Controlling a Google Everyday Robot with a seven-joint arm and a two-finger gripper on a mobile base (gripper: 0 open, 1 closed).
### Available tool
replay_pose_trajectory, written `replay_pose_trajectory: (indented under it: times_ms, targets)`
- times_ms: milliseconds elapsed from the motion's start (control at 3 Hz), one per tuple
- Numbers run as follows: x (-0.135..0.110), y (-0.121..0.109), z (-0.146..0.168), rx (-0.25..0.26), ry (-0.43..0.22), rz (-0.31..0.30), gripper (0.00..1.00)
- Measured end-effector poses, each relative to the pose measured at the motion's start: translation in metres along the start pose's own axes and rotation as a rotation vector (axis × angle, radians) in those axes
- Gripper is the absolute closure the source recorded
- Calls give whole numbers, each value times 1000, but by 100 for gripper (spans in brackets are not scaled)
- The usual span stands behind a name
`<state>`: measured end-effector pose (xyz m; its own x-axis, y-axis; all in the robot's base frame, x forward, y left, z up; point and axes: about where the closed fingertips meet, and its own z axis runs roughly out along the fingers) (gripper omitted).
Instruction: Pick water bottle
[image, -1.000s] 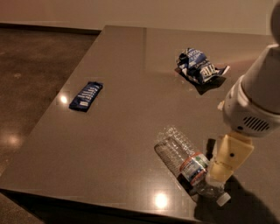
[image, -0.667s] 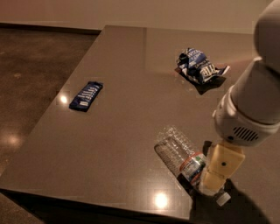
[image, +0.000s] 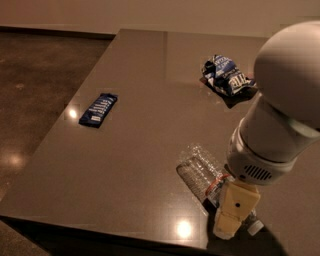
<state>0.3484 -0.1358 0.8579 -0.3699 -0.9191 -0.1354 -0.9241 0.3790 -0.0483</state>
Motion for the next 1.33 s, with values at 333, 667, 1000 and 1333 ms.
replay_pose_trajectory:
  times_ms: [333,667,1000,1333]
  targets:
    - [-2,3,7,4,15,-4,13]
    - [-3,0,7,14,20,-2,36]
    - [-6,-6,0,28,15,-8,60]
    - [-13,-18,-16,48,-4,-26,84]
